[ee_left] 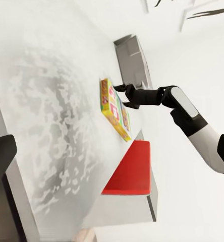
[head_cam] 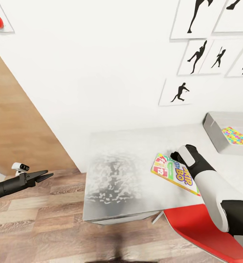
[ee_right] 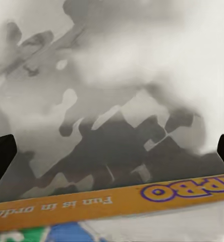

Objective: Put all the toys in the child's room - the three board games (two on the bed and one on the table), the two jigsaw puzzles on the table, and the tennis ball on the table - inside the toy box on the table in the child's room.

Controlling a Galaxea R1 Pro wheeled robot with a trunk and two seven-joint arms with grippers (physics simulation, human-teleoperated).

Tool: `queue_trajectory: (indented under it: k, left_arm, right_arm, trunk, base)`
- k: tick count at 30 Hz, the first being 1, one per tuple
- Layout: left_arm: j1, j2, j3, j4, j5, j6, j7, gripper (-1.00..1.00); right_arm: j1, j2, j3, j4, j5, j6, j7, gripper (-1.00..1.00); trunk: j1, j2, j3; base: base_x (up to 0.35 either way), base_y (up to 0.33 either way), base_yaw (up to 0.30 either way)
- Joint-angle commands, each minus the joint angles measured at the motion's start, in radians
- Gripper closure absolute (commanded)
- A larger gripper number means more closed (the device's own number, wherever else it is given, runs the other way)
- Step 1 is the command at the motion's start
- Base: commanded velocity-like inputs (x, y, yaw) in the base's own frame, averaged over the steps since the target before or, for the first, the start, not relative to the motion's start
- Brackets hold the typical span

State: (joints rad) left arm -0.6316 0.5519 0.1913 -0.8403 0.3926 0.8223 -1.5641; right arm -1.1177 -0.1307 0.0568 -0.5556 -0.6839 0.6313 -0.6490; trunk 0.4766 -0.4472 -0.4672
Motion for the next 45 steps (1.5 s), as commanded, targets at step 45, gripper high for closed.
queue_trajectory:
  k: [45]
  left_arm:
    - [-0.002,0.002,0.007,0.001,0.0,0.009,-0.002,-1.0]
  right_arm:
    - [0.0,0.018,0.003,-0.009,-0.023,0.013,0.003,-1.0]
  trunk:
    - [0.0,-0.002,-0.002]
  base:
    - [-0.091,0.076,0.0]
